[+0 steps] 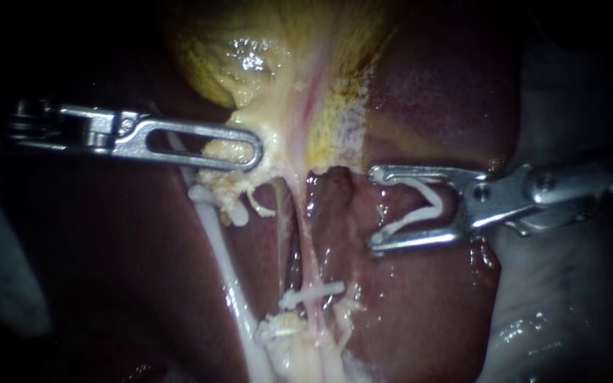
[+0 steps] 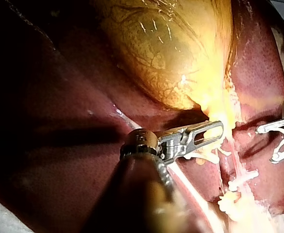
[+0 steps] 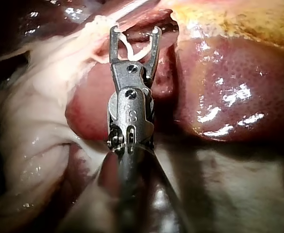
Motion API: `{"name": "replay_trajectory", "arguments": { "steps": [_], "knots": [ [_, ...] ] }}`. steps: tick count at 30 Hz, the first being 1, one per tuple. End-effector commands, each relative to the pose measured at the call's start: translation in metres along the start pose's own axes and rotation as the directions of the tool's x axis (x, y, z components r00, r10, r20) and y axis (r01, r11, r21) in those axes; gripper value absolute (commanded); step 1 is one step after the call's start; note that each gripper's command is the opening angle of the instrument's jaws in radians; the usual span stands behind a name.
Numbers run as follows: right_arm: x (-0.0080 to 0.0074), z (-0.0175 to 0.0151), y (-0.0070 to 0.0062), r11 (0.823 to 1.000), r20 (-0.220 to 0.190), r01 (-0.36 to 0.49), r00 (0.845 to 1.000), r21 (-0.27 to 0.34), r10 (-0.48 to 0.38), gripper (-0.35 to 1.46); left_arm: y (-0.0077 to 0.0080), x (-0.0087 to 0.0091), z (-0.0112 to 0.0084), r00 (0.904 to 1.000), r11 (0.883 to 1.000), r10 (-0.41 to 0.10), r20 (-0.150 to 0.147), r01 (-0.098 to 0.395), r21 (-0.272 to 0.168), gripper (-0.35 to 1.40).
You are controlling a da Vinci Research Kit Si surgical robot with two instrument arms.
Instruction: Clipping second clip right tube
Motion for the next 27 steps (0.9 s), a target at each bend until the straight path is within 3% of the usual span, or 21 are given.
{"name": "replay_trajectory", "arguments": {
  "steps": [1,5,10,17,20,25,27],
  "knots": [
    [-0.0006,0.0008,0.0001,1.0,0.014,-0.027,1.0,0.004,0.027,0.49,0.0,0.0,0.0,1.0,1.0,0.0,0.0,0.0,-0.001,-0.35],
    [-0.0025,0.0036,0.0,0.994,0.032,-0.105,0.994,0.015,0.105,0.49,-0.0001,0.0,0.0,1.0,1.0,0.0,0.001,0.0,-0.001,-0.35],
    [-0.0035,0.0063,-0.0005,0.986,0.041,-0.161,0.986,0.043,0.159,0.49,-0.0002,0.0,0.0001,1.0,1.0,0.0,0.001,0.0,-0.002,-0.35],
    [-0.0025,0.0084,-0.001,0.963,-0.03,-0.249,0.967,0.107,0.253,0.49,-0.0002,0.0,0.0002,1.0,1.0,0.0,0.001,0.0,-0.002,-0.35],
    [-0.0021,0.0091,-0.0015,0.946,-0.056,-0.292,0.952,0.143,0.302,0.46,-0.0002,0.0,0.0002,1.0,1.0,0.0,0.002,0.0,-0.002,-0.35],
    [-0.0019,0.0094,-0.0017,0.929,-0.066,-0.327,0.937,0.175,0.342,0.41,-0.0002,0.0,0.0002,1.0,1.0,-0.001,0.002,0.001,-0.002,-0.35],
    [-0.0018,0.0091,-0.0016,0.922,-0.063,-0.344,0.931,0.177,0.359,0.27,-0.0002,0.0,0.0002,1.0,1.0,-0.001,0.002,0.001,-0.002,-0.35]
  ]
}}
